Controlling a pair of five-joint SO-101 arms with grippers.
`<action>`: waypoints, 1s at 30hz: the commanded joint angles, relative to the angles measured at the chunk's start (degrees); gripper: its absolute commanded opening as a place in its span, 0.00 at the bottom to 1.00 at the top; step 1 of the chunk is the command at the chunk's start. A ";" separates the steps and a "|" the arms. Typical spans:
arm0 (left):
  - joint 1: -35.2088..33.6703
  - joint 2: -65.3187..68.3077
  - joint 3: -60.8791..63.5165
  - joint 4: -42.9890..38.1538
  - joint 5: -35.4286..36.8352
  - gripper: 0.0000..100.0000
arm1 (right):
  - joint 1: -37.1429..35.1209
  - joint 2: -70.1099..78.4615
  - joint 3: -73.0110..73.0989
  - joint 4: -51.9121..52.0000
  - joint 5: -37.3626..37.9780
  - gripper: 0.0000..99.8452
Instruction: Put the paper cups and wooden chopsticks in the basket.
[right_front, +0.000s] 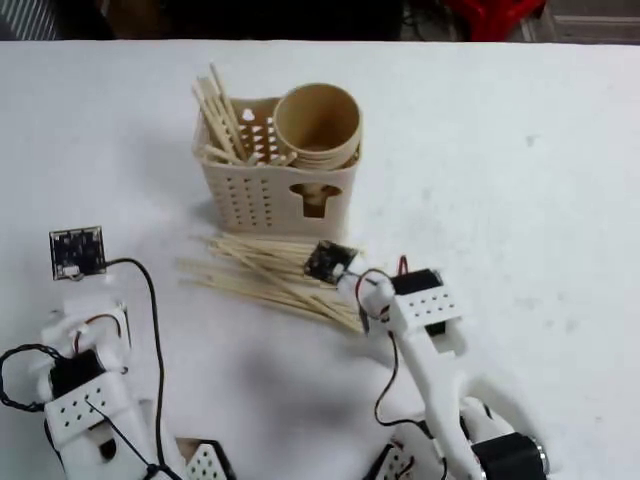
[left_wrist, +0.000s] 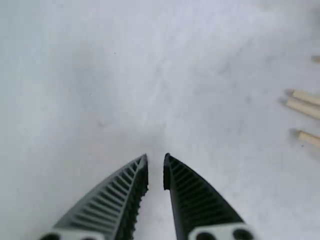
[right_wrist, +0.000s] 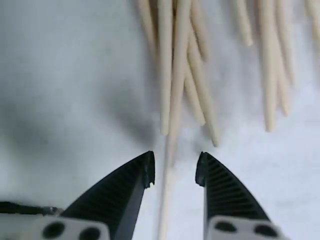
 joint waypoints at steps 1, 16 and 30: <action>0.75 -0.48 -0.26 -1.32 -0.26 0.08 | 1.01 -1.63 1.76 -2.42 0.97 0.14; 0.66 -0.57 -0.26 -1.32 -0.18 0.08 | 3.38 -2.59 3.87 -4.00 -2.29 0.02; 0.75 -0.66 -0.26 -1.32 -0.26 0.08 | -4.62 -19.12 -31.47 20.62 -16.35 0.02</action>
